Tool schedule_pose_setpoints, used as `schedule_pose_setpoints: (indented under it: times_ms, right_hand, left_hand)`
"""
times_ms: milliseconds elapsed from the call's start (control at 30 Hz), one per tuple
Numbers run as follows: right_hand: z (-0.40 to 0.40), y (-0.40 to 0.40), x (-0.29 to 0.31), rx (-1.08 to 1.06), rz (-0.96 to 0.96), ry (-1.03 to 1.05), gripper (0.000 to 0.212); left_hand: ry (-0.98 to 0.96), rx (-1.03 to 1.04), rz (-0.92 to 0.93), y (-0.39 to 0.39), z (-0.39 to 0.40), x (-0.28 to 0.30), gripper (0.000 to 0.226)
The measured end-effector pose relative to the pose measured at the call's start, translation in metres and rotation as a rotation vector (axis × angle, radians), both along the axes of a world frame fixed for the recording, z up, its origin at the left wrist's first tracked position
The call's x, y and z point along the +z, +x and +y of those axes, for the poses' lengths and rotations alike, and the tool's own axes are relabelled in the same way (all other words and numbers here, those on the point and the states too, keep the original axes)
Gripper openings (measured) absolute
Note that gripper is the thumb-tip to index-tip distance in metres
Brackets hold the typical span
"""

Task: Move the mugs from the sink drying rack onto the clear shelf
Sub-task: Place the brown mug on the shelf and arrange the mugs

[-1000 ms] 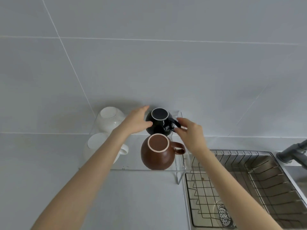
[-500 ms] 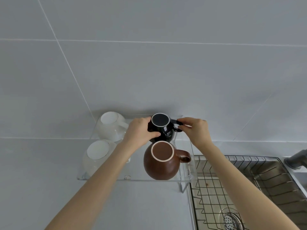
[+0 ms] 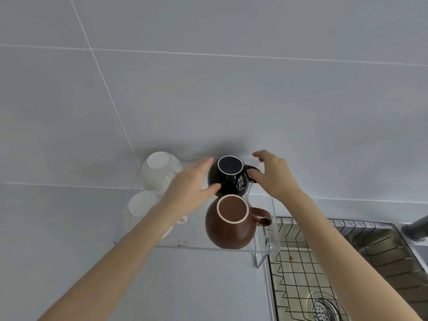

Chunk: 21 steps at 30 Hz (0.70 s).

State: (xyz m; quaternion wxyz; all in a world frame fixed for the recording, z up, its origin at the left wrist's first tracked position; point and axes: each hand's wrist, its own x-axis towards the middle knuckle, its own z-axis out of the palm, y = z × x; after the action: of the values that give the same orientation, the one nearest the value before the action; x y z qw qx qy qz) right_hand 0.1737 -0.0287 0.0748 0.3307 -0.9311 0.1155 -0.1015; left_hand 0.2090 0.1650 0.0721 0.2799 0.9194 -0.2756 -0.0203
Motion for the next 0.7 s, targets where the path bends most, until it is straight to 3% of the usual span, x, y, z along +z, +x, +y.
schedule_pose_setpoints:
  times_ms: [133, 200, 333, 433, 500, 700]
  right_hand:
    - [0.046, 0.005, 0.024, 0.078, -0.189, 0.082, 0.026]
    - [0.073, 0.015, 0.024, 0.144, -0.095, 0.112, 0.022]
    - [0.116, 0.035, 0.005, 0.233, 0.187, -0.005, 0.014]
    - [0.127, 0.047, -0.011, 0.186, 0.200, -0.079, 0.011]
    - [0.129, 0.052, -0.015, 0.158, 0.161, -0.088, 0.020]
    - [0.121, 0.059, -0.016, 0.197, 0.111, -0.097, 0.017]
  left_hand:
    - [-0.136, 0.175, 0.008, 0.028, 0.053, 0.024, 0.050]
    - [-0.061, 0.222, 0.047, 0.048, 0.074, 0.024, 0.047]
    - [0.010, 0.146, 0.267, 0.065, 0.095, 0.013, 0.066]
    - [-0.079, 0.118, 0.316, 0.069, 0.103, 0.007, 0.077]
    - [-0.143, 0.108, 0.323, 0.071, 0.107, 0.004, 0.076]
    - [-0.187, 0.119, 0.292, 0.067, 0.109, 0.001, 0.072]
